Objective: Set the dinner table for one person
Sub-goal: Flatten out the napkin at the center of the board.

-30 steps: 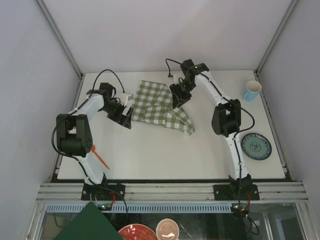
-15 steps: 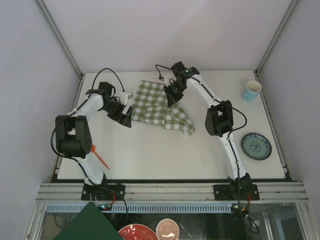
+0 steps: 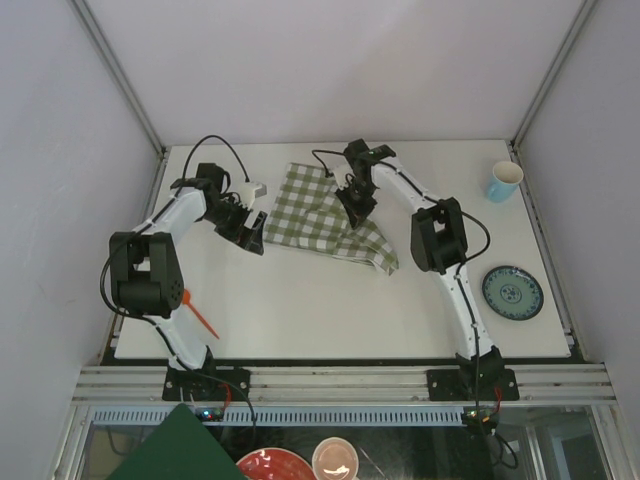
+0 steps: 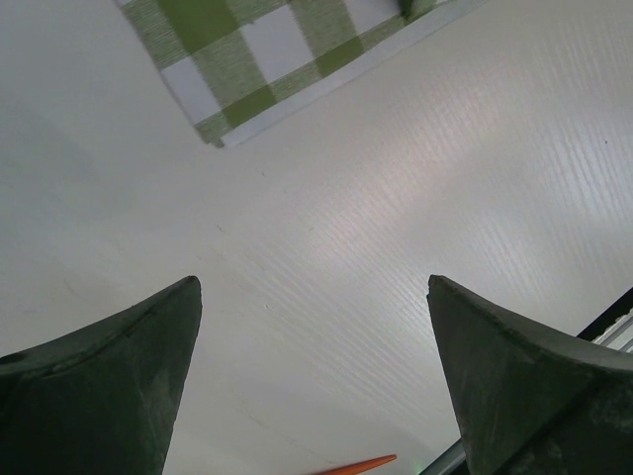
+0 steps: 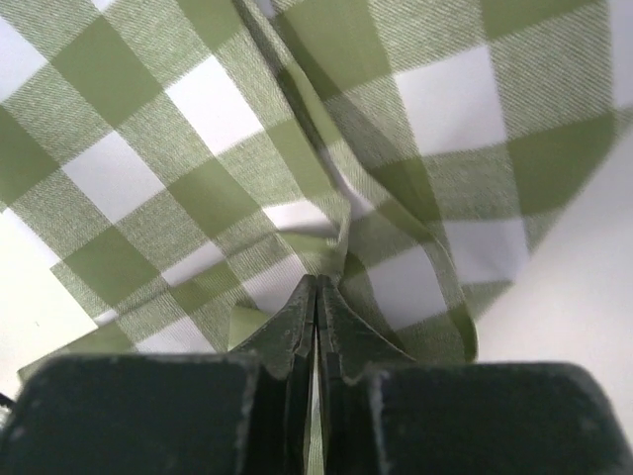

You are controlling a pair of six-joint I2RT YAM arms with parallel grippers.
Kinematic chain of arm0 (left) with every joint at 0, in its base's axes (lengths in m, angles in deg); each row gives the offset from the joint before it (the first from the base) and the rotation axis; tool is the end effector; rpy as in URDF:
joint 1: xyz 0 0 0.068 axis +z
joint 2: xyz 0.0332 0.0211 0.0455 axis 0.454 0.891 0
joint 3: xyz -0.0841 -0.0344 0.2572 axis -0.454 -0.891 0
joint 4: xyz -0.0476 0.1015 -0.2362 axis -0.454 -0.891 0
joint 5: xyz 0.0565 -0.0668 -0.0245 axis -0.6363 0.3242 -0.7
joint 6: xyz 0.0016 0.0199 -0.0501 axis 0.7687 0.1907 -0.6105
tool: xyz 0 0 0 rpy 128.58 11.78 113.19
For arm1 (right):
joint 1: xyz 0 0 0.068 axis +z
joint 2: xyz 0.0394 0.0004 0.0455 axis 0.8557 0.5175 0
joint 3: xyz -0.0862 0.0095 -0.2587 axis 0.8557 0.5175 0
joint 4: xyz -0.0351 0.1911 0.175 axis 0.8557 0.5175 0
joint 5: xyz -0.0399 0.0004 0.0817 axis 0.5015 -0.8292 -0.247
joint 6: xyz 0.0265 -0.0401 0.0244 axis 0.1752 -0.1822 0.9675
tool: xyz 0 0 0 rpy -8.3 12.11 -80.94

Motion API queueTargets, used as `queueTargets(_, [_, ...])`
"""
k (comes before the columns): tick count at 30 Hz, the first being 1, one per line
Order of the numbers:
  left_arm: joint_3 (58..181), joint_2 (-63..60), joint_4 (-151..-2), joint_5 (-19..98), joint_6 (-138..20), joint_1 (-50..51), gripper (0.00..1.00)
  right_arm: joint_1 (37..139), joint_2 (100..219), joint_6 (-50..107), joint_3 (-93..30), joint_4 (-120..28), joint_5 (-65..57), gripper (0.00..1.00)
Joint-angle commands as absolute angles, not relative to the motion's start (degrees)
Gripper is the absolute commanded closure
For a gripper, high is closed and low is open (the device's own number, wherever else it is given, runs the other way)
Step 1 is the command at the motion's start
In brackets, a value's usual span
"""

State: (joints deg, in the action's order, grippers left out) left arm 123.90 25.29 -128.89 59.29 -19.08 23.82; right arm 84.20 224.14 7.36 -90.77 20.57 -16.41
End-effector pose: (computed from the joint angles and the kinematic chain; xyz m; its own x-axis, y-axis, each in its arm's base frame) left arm 0.3473 -0.0361 0.2171 -0.7772 0.4594 -0.4300 0.6001 0.7467 -0.2870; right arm 0.4575 0.2300 0.1691 -0.7427 -0.6090 -0.2784 -0.6689 0.6933 0.2681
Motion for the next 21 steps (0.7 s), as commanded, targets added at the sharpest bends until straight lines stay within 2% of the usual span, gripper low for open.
queueTargets(1, [123.1, 22.5, -128.3, 61.6, -18.1, 24.2, 0.00, 82.1, 213.2, 6.6, -86.4, 22.5, -6.9, 1.00])
queueTargets(9, [122.8, 21.4, -128.4, 61.5, -18.3, 24.2, 0.00, 82.8, 206.5, 7.0, -83.9, 21.5, 5.1, 1.00])
queueTargets(12, [122.9, 21.3, -128.3, 61.3, -18.3, 24.2, 0.00, 83.3, 206.4, 6.6, -83.9, 24.0, 2.7, 1.00])
queueTargets(13, [123.0, 21.2, -128.3, 61.1, -18.3, 24.2, 0.00, 83.7, 205.8, 6.8, -82.9, 23.9, 2.0, 0.98])
queueTargets(17, [122.3, 20.6, -127.9, 60.8, -18.1, 24.2, 0.00, 89.0, 198.5, 5.9, -74.2, 19.9, 1.8, 0.70])
queueTargets(19, [122.3, 20.7, -127.8, 60.6, -18.1, 24.2, 0.00, 92.5, 194.5, 5.4, -68.2, 16.2, 4.8, 0.64])
queueTargets(21, [122.4, 20.8, -127.8, 60.5, -18.1, 24.3, 0.00, 95.8, 191.3, 5.5, -62.5, 13.0, 9.3, 0.62])
